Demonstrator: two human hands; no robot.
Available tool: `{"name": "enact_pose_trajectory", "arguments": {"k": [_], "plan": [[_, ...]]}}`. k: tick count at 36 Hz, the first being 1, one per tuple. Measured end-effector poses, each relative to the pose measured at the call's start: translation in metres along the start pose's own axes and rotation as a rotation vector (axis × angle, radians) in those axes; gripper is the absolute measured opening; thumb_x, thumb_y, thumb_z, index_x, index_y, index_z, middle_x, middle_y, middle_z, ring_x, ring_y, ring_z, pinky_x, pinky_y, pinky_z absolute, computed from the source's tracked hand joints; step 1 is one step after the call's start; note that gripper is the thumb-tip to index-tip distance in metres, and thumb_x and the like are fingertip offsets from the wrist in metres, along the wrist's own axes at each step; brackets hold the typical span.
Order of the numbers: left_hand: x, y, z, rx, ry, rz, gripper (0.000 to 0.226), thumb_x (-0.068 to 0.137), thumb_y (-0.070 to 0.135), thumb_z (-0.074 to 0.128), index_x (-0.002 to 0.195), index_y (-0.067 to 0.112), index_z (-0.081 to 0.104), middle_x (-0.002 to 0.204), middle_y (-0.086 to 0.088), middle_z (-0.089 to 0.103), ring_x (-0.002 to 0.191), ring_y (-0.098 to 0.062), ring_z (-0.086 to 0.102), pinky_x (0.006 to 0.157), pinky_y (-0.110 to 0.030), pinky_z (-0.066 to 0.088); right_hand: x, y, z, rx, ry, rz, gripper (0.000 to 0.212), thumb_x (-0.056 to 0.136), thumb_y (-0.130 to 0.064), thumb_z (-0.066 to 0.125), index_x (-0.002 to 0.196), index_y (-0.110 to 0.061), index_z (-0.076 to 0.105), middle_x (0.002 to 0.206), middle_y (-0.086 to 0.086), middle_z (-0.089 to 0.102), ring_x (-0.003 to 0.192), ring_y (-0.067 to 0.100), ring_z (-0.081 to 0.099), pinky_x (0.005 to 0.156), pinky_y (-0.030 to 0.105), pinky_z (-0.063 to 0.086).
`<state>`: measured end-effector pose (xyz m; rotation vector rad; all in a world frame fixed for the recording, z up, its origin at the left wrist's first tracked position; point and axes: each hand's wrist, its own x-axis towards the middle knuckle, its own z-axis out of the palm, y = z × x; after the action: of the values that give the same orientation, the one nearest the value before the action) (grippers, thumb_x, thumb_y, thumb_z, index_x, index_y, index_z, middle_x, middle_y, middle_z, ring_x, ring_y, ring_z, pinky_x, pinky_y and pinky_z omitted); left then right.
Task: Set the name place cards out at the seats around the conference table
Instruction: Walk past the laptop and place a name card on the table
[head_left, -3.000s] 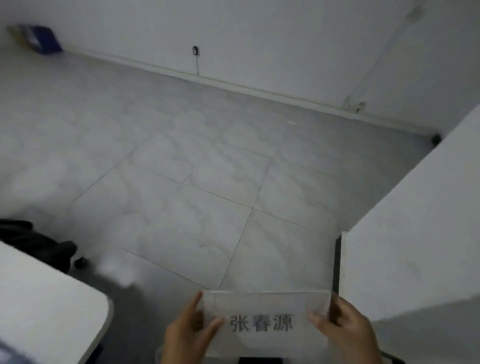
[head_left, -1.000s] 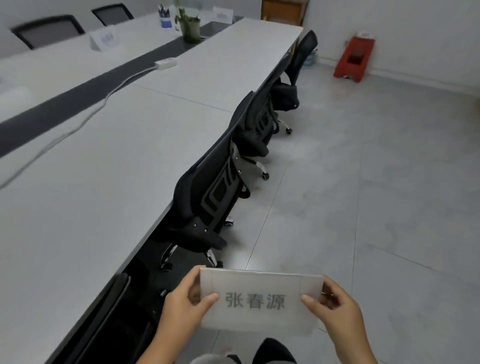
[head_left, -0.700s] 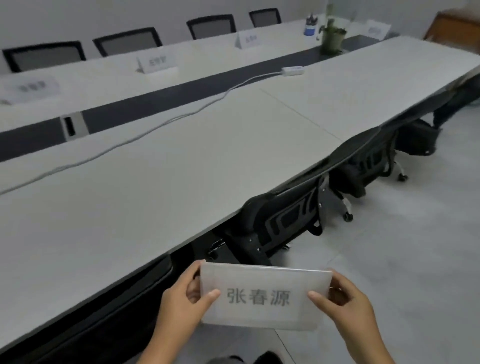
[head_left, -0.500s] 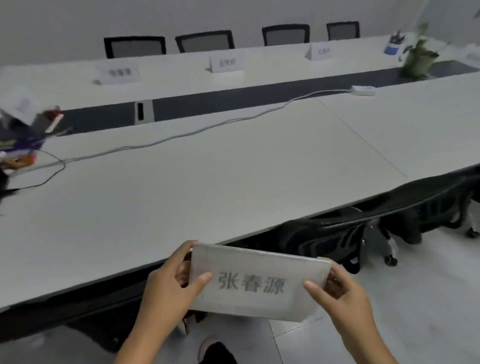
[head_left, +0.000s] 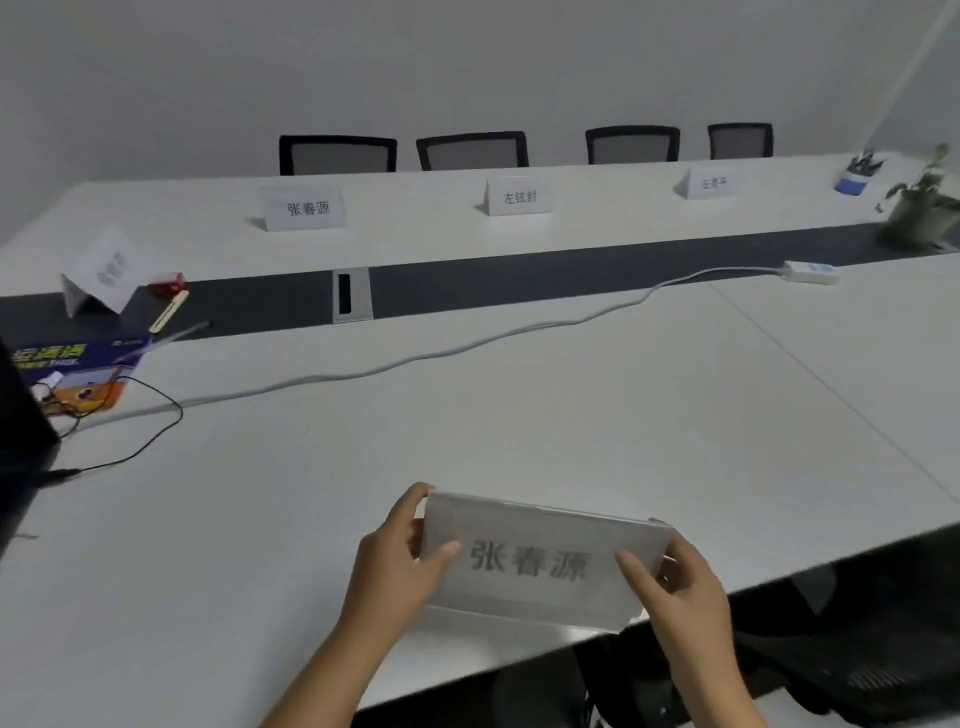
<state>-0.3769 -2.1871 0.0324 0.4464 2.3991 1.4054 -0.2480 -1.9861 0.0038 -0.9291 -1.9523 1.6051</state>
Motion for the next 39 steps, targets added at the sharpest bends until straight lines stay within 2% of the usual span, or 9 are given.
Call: {"name": "enact_pose_trajectory", "arguments": {"k": [10,16,19,22,25,28,32,35,39], "plan": [[0.075,-0.017,0.062,0.055,-0.033,-0.045,0.055,0.083,0.017,0.060,0.132,0.014,0.035,0.078,-0.004,0.059,0.079,-0.023,0.060,0.063,-0.018,0.042,0.076,0.028,0.016,-0.010,0.197,0.075,0.038,0.080,-0.006,0.064,0.117,-0.008,0.055,0.117,0.011,0.057,0.107,0.030,0.055,0.068,0.001,0.044],[0.084,-0.021,0.085,0.102,-0.083,-0.045,0.064,0.088,0.027,0.051,0.141,0.025,0.014,0.124,-0.008,0.059,0.112,-0.021,0.056,0.090,-0.024,0.042,0.088,0.028,0.007,-0.089,0.243,0.108,0.035,0.081,-0.007,0.063,0.115,-0.010,0.056,0.116,0.017,0.056,0.094,0.030,0.052,0.064,0.007,0.047],[0.086,-0.016,0.087,0.183,-0.092,-0.011,0.060,0.091,0.034,0.043,0.142,0.025,0.012,0.132,-0.004,0.052,0.118,-0.019,0.051,0.092,-0.022,0.038,0.090,0.019,0.004,-0.132,0.241,0.096,0.038,0.079,-0.019,0.066,0.115,-0.010,0.056,0.120,0.013,0.055,0.099,0.023,0.049,0.089,0.028,0.043],[0.088,-0.016,0.086,0.217,-0.049,0.043,0.057,0.088,0.044,0.028,0.141,0.024,0.017,0.143,-0.001,0.038,0.129,-0.015,0.040,0.101,-0.020,0.032,0.086,0.007,0.006,-0.197,0.238,0.036,0.064,0.051,-0.057,0.056,0.102,-0.018,0.057,0.112,0.002,0.053,0.108,0.023,0.048,0.098,0.035,0.034],[0.087,-0.017,0.082,0.229,0.066,0.097,0.053,0.087,0.041,0.034,0.131,0.014,0.043,0.137,-0.003,0.048,0.127,-0.009,0.039,0.099,-0.013,0.031,0.085,-0.008,0.009,-0.278,0.258,0.006,0.057,0.045,-0.063,0.047,0.092,-0.032,0.056,0.119,0.006,0.056,0.120,0.029,0.045,0.100,0.038,0.033],[0.082,-0.012,0.070,0.062,0.159,0.121,0.072,0.084,0.062,0.024,0.114,0.007,0.060,0.117,-0.005,0.064,0.114,-0.008,0.038,0.096,-0.013,0.025,0.082,-0.031,0.013,-0.386,0.196,-0.067,0.075,0.047,-0.064,0.043,0.102,-0.017,0.060,0.125,0.012,0.055,0.125,0.030,0.040,0.102,0.041,0.031],[0.072,-0.006,0.036,-0.121,0.273,0.043,0.099,0.064,0.085,0.019,0.118,0.010,0.056,0.116,0.010,0.052,0.115,0.001,0.037,0.093,-0.011,0.030,0.080,-0.068,0.034,-0.376,0.157,-0.154,0.074,0.049,-0.062,0.045,0.104,-0.014,0.059,0.115,0.008,0.059,0.112,0.027,0.051,0.090,0.017,0.037],[0.070,-0.012,0.007,-0.123,0.377,0.022,0.070,0.072,0.060,0.039,0.118,0.009,0.055,0.113,0.010,0.052,0.106,-0.004,0.053,0.088,-0.011,0.036,0.085,-0.082,0.066,-0.345,0.081,-0.219,0.069,0.052,-0.061,0.047,0.104,-0.017,0.058,0.105,0.003,0.059,0.099,0.024,0.055,0.069,-0.005,0.037],[0.082,-0.036,-0.037,-0.174,0.498,-0.080,0.042,0.083,0.033,0.049,0.118,0.009,0.053,0.113,0.004,0.055,0.107,-0.013,0.054,0.088,-0.015,0.035,0.092,-0.087,0.126,-0.358,-0.087,-0.307,0.062,0.060,-0.059,0.044,0.103,-0.017,0.056,0.100,-0.002,0.057,0.095,0.015,0.054,0.077,0.022,0.044]]}}
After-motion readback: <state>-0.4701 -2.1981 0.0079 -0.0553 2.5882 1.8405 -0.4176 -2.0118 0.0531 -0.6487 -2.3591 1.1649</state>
